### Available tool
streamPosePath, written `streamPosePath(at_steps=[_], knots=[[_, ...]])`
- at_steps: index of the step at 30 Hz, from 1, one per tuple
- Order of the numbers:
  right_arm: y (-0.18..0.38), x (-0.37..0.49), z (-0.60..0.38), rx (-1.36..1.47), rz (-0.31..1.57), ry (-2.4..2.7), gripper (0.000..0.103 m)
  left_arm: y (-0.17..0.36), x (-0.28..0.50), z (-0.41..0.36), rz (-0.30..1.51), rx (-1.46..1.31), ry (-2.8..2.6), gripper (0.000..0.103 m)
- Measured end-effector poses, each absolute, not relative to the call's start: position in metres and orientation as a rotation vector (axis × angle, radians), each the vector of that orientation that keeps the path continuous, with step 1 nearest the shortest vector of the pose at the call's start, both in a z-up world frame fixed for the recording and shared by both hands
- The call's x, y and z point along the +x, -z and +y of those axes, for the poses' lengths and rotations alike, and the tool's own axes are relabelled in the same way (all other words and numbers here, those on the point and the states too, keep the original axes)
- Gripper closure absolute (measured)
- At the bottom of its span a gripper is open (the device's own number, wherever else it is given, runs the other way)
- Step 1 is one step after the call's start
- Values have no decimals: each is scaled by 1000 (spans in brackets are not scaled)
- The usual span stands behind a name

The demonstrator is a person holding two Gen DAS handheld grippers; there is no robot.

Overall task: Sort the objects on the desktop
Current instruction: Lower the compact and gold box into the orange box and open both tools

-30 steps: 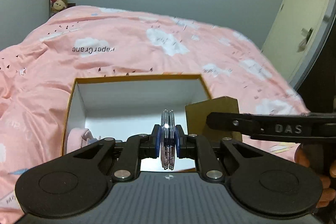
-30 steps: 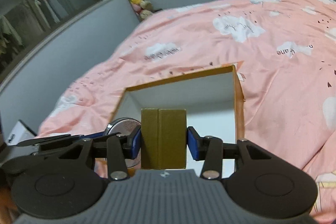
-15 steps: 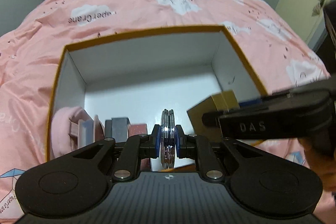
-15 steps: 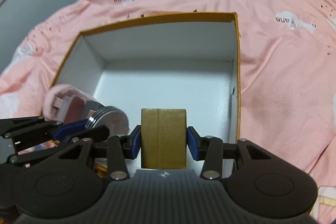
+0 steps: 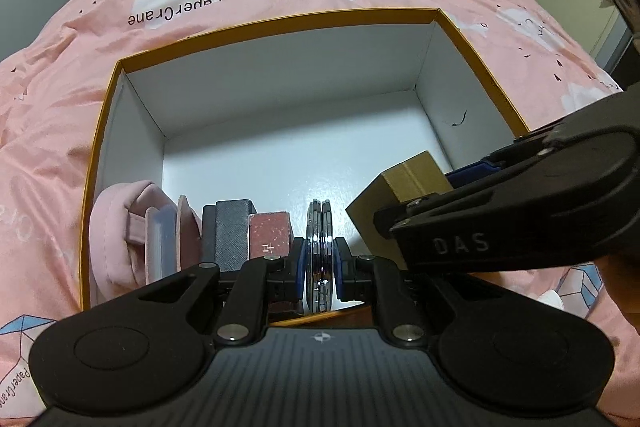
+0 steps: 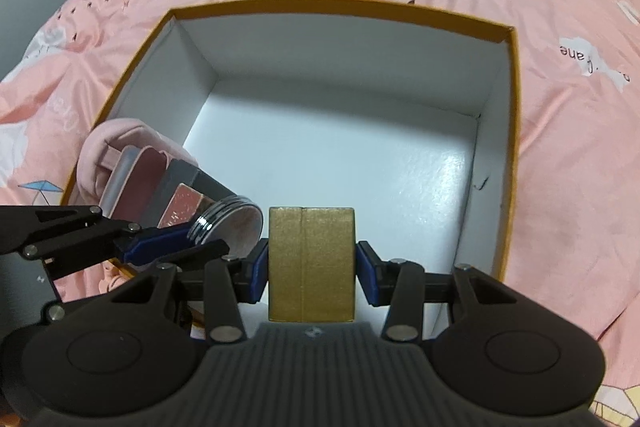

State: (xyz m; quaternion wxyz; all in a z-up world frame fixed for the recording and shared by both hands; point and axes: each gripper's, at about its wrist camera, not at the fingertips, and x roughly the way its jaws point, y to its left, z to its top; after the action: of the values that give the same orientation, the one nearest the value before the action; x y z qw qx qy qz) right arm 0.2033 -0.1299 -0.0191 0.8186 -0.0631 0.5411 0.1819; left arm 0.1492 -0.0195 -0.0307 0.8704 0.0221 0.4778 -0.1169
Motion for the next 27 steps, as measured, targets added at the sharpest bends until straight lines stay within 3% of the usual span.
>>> streamPosePath(at_steps=[9, 16, 27], knots=[[27, 211, -127, -106, 1210, -384, 56, 30, 143, -16, 960, 54, 271, 86], [33, 209, -127, -132, 1224, -369, 56, 19, 127, -7, 900, 47, 298, 73], [37, 213, -126, -130, 1248, -330, 56, -12, 88, 76, 790, -79, 159, 73]])
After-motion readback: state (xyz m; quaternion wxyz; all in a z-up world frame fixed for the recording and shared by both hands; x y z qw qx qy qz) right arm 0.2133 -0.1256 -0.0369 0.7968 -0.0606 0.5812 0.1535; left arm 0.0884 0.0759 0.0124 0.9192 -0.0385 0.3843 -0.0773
